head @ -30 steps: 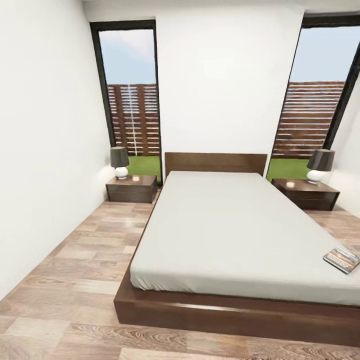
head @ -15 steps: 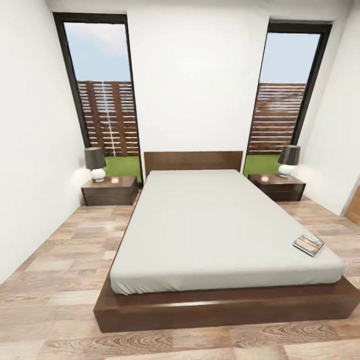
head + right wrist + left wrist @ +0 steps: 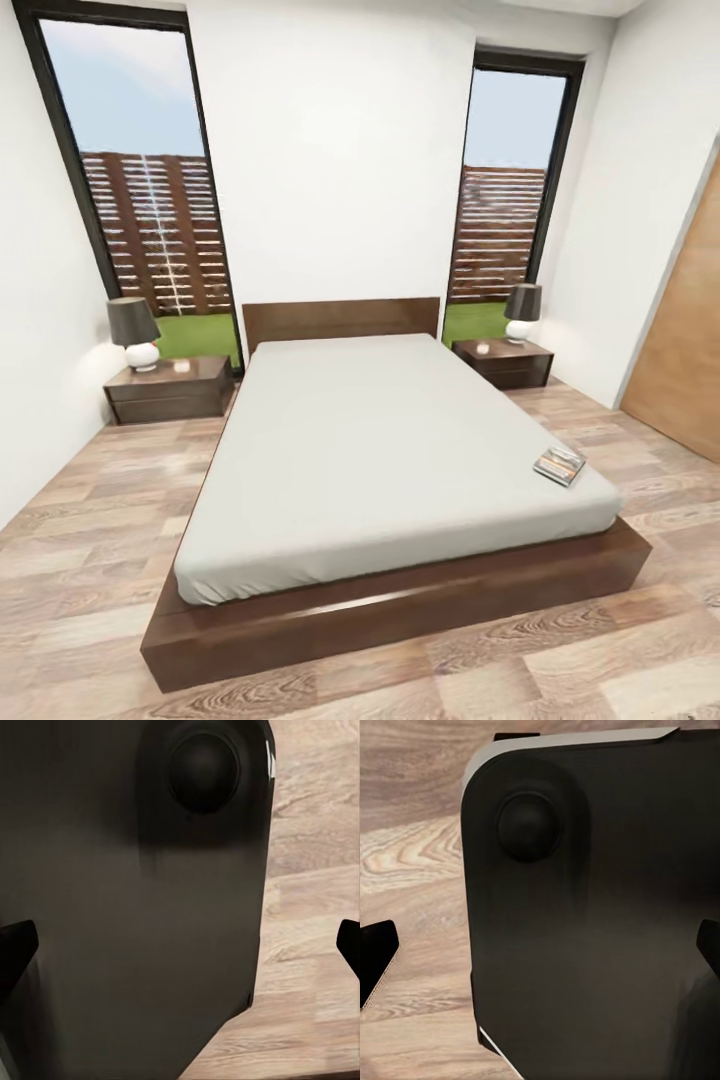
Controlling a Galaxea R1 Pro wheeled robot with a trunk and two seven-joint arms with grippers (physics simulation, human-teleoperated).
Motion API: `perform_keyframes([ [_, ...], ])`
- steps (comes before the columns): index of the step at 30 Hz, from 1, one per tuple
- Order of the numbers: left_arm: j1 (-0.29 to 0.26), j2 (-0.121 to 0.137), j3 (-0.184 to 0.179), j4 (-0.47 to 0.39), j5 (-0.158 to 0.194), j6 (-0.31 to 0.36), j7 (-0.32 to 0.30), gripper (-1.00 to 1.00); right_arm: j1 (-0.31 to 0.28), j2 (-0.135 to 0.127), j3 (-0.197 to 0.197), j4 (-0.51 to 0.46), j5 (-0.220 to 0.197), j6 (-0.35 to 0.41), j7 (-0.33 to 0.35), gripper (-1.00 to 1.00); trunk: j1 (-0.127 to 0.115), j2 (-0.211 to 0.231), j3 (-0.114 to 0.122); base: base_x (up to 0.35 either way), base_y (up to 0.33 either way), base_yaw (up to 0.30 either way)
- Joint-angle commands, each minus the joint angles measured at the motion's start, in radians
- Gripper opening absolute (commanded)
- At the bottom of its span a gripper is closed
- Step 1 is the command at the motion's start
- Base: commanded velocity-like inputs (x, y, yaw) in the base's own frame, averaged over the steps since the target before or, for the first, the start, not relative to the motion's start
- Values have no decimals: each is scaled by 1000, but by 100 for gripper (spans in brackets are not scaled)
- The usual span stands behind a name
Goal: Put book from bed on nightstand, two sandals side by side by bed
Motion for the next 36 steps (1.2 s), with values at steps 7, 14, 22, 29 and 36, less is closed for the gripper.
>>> perform_keyframes([
  [7,0,0,0,0,1,-4,0,100,0,0,0,-1,-2,0,1,100,0,0,-4,0,0,-282],
  [14,0,1,0,-1,1,-4,0,100,0,0,0,-1,-2,0,1,100,0,0,-7,0,0,-282],
  [22,0,1,0,-1,1,-5,0,100,0,0,0,-1,-2,0,1,100,0,0,-11,0,0,-282],
  [29,0,1,0,-1,1,-4,0,100,0,0,0,-1,-1,0,1,100,0,0,-14,0,0,-282],
  [36,0,1,0,-2,1,-4,0,100,0,0,0,-1,-1,0,1,100,0,0,-18,0,0,-281],
])
